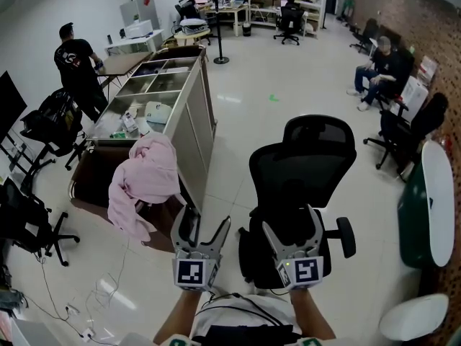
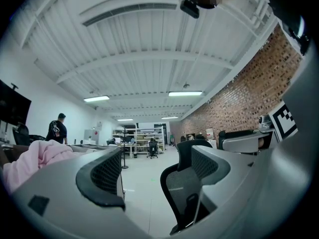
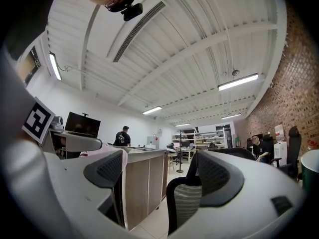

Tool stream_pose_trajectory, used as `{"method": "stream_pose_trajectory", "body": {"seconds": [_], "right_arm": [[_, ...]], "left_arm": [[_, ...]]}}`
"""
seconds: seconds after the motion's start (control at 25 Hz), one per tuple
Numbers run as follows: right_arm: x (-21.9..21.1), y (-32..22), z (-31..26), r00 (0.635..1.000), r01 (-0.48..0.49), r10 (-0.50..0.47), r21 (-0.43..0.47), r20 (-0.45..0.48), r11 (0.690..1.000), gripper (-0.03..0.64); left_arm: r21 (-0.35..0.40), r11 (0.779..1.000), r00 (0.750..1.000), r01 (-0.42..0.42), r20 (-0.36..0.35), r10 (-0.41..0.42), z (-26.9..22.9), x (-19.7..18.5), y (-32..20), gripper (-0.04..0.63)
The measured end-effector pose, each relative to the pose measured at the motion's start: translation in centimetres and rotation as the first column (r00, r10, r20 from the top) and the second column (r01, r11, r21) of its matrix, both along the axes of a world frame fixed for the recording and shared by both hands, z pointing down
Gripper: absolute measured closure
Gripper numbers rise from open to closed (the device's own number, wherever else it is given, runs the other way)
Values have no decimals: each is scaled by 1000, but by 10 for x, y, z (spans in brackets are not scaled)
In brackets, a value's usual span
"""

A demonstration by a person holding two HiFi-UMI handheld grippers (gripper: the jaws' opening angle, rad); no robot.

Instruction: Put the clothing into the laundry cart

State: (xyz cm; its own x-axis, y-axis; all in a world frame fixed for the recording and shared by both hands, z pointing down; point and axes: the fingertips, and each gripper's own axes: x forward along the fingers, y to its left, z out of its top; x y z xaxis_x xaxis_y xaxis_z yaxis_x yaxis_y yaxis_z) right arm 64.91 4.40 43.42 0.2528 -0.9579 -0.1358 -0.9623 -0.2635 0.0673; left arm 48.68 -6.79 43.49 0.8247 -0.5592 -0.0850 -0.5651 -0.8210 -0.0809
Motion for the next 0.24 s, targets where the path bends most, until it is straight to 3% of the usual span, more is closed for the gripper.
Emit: {"method": "stream_pose_trajectory", "body": {"seconds": [0.24], "right_arm": [[-5, -4, -4, 1000, 18, -18, -1, 19, 1000, 118]], "left_arm": [[-5, 1000, 1000, -11, 8, 11, -4, -4, 2, 176]]}}
